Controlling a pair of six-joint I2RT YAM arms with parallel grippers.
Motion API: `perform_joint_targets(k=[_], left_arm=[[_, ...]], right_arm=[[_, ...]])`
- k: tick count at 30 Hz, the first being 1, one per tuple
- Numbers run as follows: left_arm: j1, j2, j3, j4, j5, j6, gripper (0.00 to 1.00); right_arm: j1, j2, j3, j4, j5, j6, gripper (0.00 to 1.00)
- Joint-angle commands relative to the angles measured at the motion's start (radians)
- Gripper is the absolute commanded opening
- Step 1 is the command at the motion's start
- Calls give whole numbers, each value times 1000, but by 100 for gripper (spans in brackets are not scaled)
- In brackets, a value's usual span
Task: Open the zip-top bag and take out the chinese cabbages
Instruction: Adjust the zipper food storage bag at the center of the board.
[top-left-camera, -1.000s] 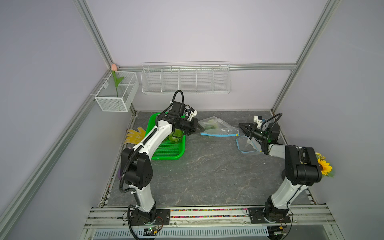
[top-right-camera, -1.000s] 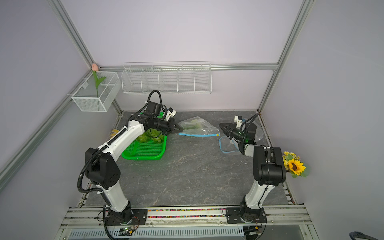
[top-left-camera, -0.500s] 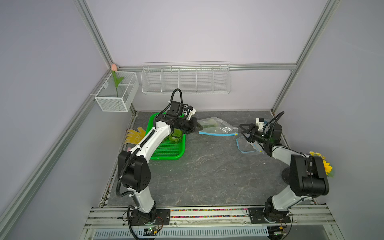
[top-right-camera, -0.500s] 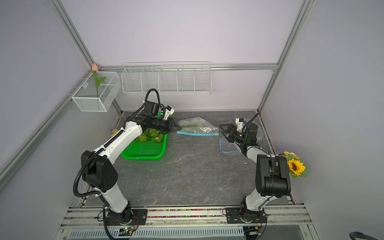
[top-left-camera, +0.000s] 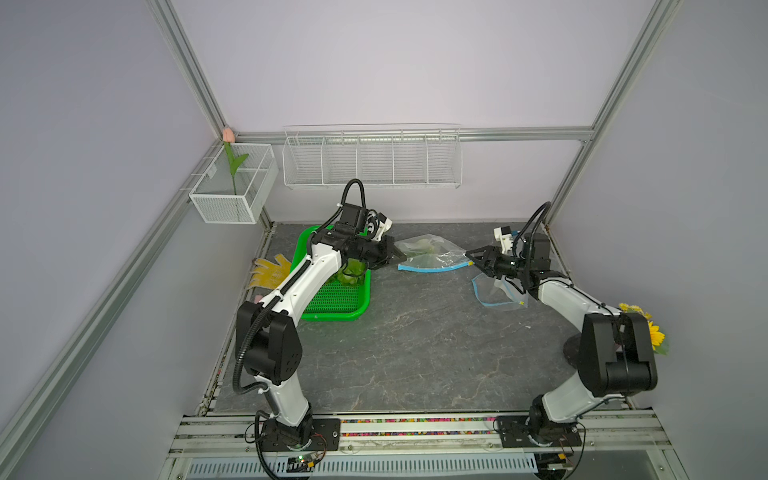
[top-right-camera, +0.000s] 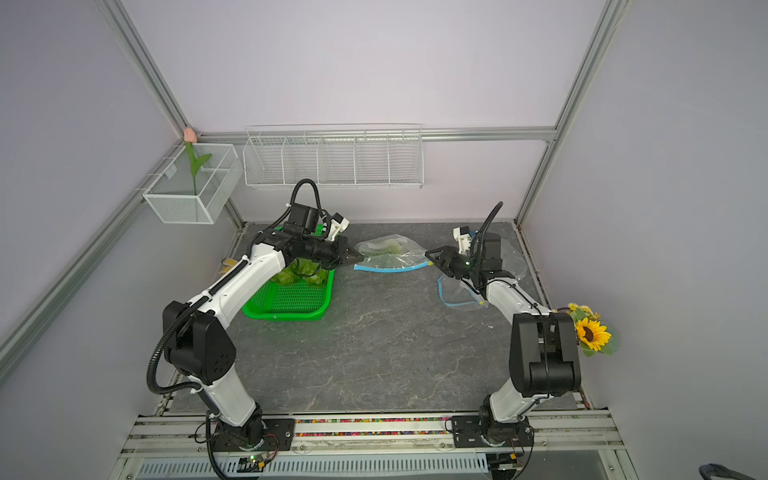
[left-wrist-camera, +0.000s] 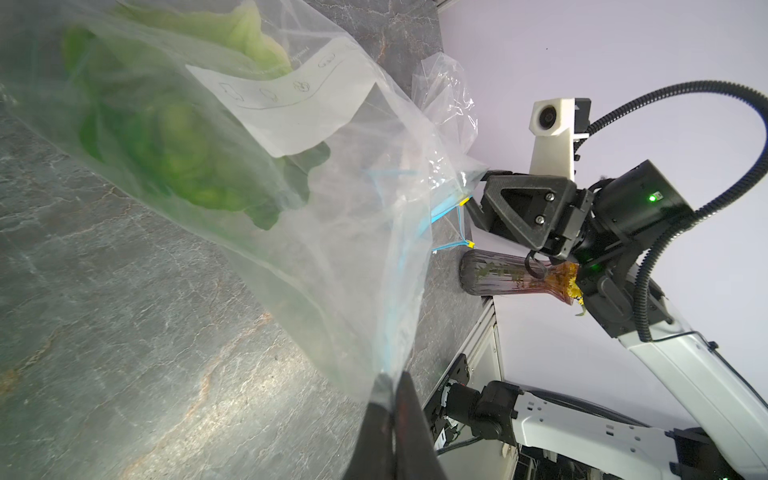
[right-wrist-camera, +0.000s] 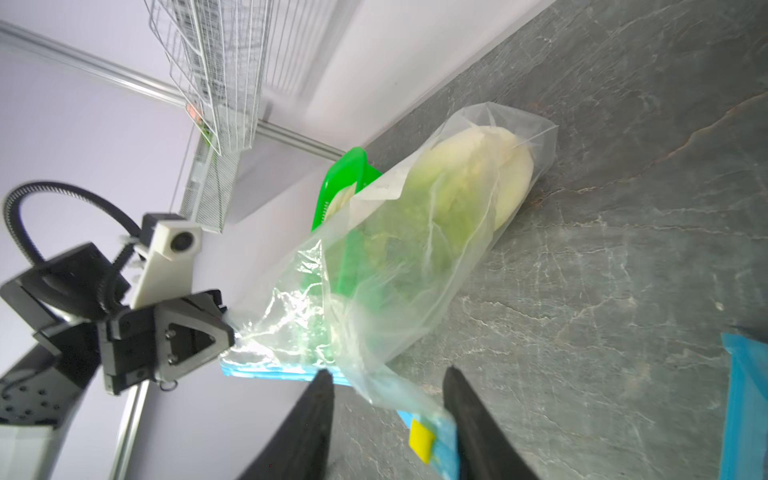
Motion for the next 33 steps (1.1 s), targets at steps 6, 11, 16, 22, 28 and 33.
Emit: perform_joint_targets(k=[6,11,16,22,28,33], left_arm=[[3,7,-9,-5,11,25,0],[5,-15,-23,16,-41,32,54],[-51,-157,-72,135,-236,206,100],[-288,-300,-144,265,-687,601,99],[-444,-330,-300,570,-799,981,89],[-491,-241,-270,603,-802,1086,85]], right_arm=[[-8,-29,-27,34,-58,33,7],[-11,-70,-62,55,-38,72,7],[-9,-120,-103,98,-9,163,7],[-2,-171,-124,132,10,285,7],[11,-242,-153,161,15,414,7],[29,-309,-162,183,29,492,7]])
